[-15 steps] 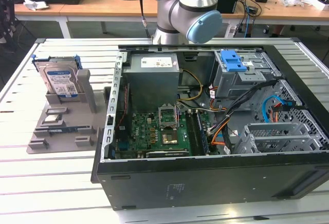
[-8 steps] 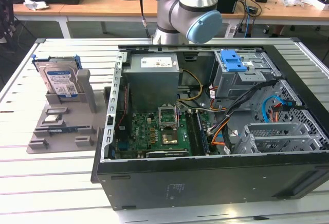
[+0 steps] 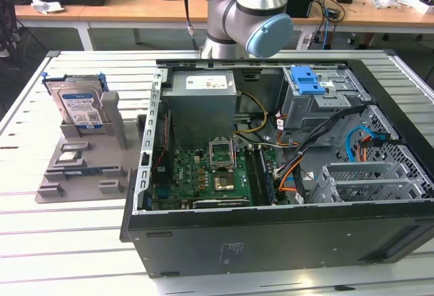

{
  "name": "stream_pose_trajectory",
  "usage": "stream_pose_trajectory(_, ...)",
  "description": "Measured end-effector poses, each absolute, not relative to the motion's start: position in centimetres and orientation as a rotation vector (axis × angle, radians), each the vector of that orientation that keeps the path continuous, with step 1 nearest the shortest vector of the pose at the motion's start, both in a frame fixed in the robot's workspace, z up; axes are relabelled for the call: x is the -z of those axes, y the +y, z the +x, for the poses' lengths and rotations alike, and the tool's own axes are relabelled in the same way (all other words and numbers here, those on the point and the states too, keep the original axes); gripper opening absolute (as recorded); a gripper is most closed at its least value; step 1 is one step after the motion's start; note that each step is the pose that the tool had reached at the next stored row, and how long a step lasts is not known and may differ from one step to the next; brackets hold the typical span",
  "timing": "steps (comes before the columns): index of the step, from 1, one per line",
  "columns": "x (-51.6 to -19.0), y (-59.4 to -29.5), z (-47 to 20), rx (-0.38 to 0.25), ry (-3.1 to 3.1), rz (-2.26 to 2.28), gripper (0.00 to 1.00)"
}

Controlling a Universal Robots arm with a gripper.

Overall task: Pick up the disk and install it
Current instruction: 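Pick up the disk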

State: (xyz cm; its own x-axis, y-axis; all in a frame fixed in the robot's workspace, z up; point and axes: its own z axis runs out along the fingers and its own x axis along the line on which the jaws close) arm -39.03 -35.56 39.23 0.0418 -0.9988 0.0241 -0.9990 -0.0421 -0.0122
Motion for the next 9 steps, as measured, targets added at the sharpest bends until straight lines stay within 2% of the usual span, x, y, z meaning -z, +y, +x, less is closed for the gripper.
stream_pose_trajectory(9,-39.23,-35.56,-39.03,-0.043,-2.083,2.341,0.11)
